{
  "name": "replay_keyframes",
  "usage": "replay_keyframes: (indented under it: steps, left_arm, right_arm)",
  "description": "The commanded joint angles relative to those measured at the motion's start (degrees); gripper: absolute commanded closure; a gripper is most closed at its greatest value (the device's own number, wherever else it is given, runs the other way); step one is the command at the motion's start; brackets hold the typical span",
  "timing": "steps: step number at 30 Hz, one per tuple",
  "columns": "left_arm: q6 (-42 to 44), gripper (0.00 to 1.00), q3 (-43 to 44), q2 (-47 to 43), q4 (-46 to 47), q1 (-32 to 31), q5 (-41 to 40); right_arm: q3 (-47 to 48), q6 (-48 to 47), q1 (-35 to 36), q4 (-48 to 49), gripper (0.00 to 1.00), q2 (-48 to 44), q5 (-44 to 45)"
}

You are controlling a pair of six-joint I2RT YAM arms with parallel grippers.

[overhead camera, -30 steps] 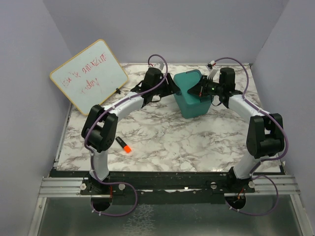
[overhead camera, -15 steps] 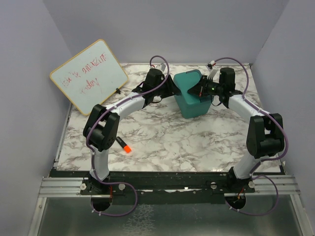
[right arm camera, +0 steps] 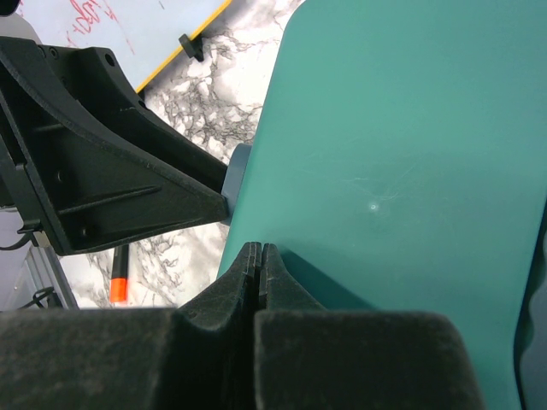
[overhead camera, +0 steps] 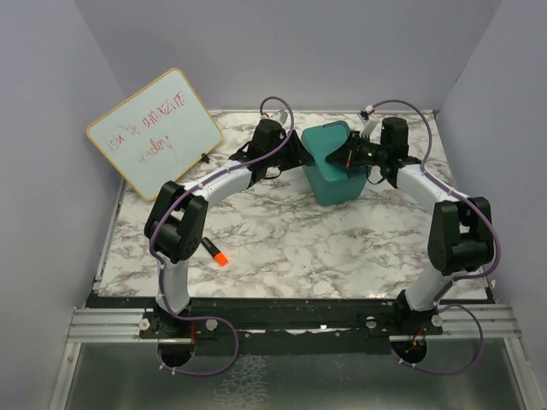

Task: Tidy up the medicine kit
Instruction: Close the medicine box at the center of the board.

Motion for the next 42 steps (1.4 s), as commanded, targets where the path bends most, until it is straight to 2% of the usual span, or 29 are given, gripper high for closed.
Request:
replay_keyframes:
  steps: [1, 12, 32, 42]
  left_arm:
    - [0.64, 0.54, -1.02, 0.16, -1.05, 0.21, -1.52]
    - [0.33, 0.55, -1.37, -0.08, -1.22, 0.20, -1.93]
    - [0.83, 0.38, -1.42, -2.24, -0.95, 0.22, -1.07]
    - [-0.83, 0.39, -1.46, -3.67, 0.14, 0.63, -1.22]
  right_arm:
    - [-2.90, -1.63, 0.34, -7.98, 1.00, 2.64, 1.62]
    - [-3.02, -1.67, 0.34, -7.96, 0.99, 2.29, 1.58]
    - [-3.11, -1.67, 0.33, -7.82, 1.00, 2.20, 1.49]
    - [-3.13, -1.74, 0.34, -7.86, 1.00, 2.05, 1.38]
